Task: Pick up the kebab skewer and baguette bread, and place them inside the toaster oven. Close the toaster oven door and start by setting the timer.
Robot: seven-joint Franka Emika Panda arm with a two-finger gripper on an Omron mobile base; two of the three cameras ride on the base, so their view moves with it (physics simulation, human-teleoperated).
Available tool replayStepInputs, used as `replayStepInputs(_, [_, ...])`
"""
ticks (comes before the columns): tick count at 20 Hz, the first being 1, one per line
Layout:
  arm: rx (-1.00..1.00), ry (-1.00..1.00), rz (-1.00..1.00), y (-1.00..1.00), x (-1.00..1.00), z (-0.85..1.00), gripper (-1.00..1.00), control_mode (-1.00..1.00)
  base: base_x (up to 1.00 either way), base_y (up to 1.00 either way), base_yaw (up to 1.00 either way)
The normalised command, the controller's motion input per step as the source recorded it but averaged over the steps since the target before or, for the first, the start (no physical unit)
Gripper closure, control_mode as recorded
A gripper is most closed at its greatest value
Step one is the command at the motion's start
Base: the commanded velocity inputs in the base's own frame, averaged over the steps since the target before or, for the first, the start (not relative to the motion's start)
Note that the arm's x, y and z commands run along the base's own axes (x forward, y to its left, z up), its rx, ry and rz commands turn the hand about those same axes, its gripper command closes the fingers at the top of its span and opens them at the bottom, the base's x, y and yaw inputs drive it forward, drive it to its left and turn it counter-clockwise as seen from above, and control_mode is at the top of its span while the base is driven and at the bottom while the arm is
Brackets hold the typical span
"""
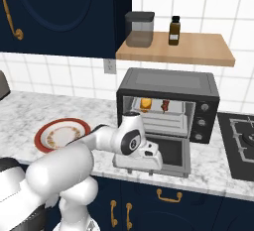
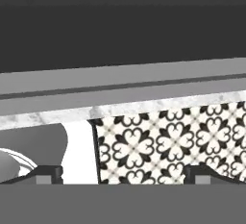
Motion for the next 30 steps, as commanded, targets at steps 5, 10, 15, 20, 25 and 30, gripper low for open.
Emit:
replayStepInputs(5, [0.0, 0.05, 0.16, 0.0, -0.46, -0.21, -1.0, -1.0, 0.0, 0.0, 0.0])
replayStepInputs(10, [0.03, -0.01, 0.0, 0.0, -0.02, -0.28, -1.0, -1.0, 0.0, 0.0, 0.0])
replayStepInputs(15, [0.09, 0.0, 0.0, 0.0, 0.15, -0.3, -1.0, -1.0, 0.0, 0.0, 0.0])
replayStepInputs(20, [0.0, -0.04, 0.0, 0.0, 0.19, -0.18, -1.0, -1.0, 0.0, 0.0, 0.0])
replayStepInputs(25, [0.0, -0.14, 0.0, 0.0, 0.4, -0.04, -1.0, -1.0, 0.0, 0.0, 0.0])
replayStepInputs(30, [0.0, -0.14, 0.0, 0.0, 0.51, 0.0, -1.0, -1.0, 0.0, 0.0, 0.0])
